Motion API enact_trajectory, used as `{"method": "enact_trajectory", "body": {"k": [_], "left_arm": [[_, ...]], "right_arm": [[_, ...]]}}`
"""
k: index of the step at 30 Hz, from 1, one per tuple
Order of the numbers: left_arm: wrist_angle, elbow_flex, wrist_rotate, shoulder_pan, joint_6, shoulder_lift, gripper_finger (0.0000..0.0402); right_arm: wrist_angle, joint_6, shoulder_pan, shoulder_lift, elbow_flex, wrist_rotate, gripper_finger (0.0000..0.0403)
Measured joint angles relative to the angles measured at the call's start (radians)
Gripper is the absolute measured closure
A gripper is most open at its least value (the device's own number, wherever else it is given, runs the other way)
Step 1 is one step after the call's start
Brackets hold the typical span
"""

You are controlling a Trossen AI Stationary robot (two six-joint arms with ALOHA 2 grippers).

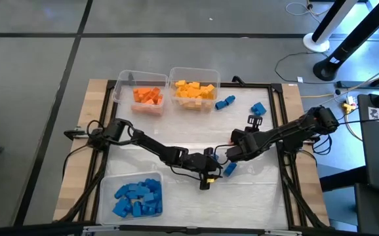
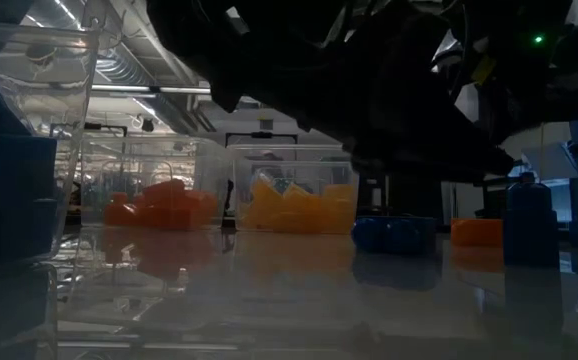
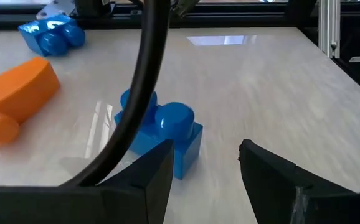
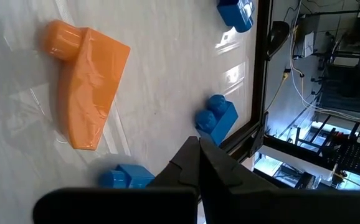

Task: Sort blocks
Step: Put the blue game piece into the bottom transparent bin

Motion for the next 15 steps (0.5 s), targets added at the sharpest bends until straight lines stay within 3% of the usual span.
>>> {"method": "enact_trajectory", "body": {"k": [15], "left_arm": [[0.046, 0.000, -0.001, 0.002, 0.099, 0.000, 0.0233]], "right_arm": [[0.007, 0.003, 0.000, 0.000, 0.000, -0.008, 0.0400]]}}
